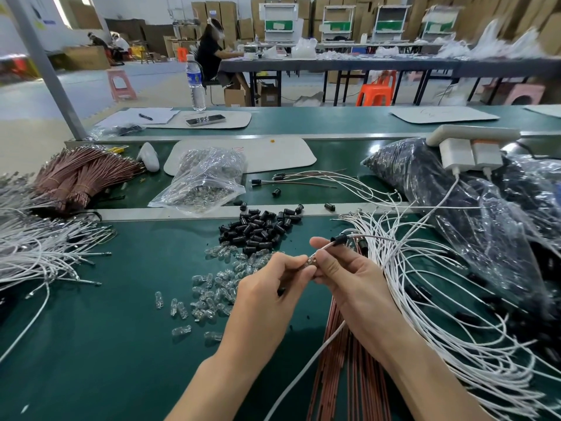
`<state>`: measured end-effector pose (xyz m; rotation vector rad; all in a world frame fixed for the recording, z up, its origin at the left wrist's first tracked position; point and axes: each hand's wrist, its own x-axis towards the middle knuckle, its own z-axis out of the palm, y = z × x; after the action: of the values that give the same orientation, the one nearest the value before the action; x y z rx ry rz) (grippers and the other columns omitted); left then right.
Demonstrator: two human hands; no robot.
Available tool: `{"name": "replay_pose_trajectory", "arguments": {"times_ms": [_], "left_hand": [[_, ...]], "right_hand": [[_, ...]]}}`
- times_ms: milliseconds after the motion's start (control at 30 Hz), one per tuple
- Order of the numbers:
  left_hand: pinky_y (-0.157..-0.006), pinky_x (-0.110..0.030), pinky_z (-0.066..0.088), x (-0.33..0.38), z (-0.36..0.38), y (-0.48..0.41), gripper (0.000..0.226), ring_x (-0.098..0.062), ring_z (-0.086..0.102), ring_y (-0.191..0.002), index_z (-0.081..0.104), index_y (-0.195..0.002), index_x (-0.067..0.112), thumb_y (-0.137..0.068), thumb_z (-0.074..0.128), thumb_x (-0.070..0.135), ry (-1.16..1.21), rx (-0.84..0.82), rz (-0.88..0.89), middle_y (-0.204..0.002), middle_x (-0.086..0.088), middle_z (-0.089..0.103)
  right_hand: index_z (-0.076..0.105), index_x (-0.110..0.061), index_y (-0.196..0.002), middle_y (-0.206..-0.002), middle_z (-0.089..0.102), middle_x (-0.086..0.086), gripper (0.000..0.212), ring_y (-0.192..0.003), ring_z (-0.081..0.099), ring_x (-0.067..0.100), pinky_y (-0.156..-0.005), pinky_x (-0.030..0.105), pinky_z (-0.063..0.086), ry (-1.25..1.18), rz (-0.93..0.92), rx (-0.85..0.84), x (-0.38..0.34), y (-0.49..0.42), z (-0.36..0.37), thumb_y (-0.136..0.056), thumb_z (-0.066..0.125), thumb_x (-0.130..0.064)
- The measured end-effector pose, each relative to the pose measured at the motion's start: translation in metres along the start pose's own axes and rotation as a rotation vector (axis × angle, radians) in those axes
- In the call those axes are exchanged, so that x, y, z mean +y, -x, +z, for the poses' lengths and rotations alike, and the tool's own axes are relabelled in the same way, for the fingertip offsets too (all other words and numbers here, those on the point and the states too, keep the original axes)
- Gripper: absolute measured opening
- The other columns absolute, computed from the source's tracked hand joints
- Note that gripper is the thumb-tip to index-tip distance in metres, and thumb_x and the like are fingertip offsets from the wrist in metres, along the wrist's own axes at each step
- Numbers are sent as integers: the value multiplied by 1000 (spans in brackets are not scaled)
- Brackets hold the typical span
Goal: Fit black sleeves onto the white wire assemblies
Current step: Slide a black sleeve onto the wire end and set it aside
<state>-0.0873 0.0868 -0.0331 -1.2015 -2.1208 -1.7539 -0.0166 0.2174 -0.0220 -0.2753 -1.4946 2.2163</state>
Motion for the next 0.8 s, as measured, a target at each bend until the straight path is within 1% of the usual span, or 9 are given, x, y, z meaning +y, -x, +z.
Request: {"name": "replay_pose_trajectory", "arguments": {"times_ms": [133,300,400,500,567,600,667,800], "left_hand": [[-78,-15,56,-1,2,1,23,6,70,-86,72,-104,12,-90,67,29,-29,16,15,-94,17,73],[-75,-9,53,-2,3,1,21,9,69,-84,71,-104,13,-89,68,27,-33,22,22,-89,28,68],[-78,-15,55,-3,1,1,21,8,69,-87,70,-106,16,-90,67,29,-32,0,3,-91,27,70],[-78,-21,57,-4,-2,-1,21,7,69,-87,68,-106,21,-91,66,36,-92,-27,17,-93,20,72],[-78,-26,58,-5,-4,-2,20,5,69,-88,66,-105,24,-94,67,40,-126,-47,23,-95,15,74],[-77,-26,58,-5,-5,-2,19,5,69,-88,64,-104,26,-95,66,42,-150,-47,38,-95,15,74],[-74,-23,56,-4,-5,-2,16,5,68,-85,60,-101,31,-93,60,45,-199,-37,66,-93,15,73],[-71,-17,53,-2,-7,-2,10,6,66,-81,56,-98,35,-92,58,43,-223,-14,81,-85,19,69]], "right_hand": [[80,-23,-103,-89,75,1,55,-79,68,10,-73,17,54,4,0,3,4,-1,-1,-61,91,-55],[80,-22,-101,-88,75,0,57,-77,67,10,-72,17,54,14,-3,25,8,-2,-1,-57,93,-56],[81,-20,-97,-89,76,-1,56,-75,68,9,-71,16,54,-31,10,32,9,-2,-1,-54,95,-53],[82,-19,-96,-85,75,-1,57,-73,69,10,-68,17,55,-75,44,37,9,-3,-1,-51,98,-50],[82,-18,-95,-83,74,2,51,-72,69,12,-68,18,56,-106,64,30,8,-3,-1,-54,97,-43],[82,-18,-95,-82,74,3,45,-73,70,13,-68,18,56,-118,70,22,8,-3,-1,-58,95,-38],[81,-17,-95,-84,73,4,34,-76,71,14,-70,20,57,-129,78,13,8,-2,-1,-64,89,-30],[81,-16,-97,-88,74,5,25,-82,72,16,-73,20,58,-139,114,-7,5,0,0,-73,83,-23]]}}
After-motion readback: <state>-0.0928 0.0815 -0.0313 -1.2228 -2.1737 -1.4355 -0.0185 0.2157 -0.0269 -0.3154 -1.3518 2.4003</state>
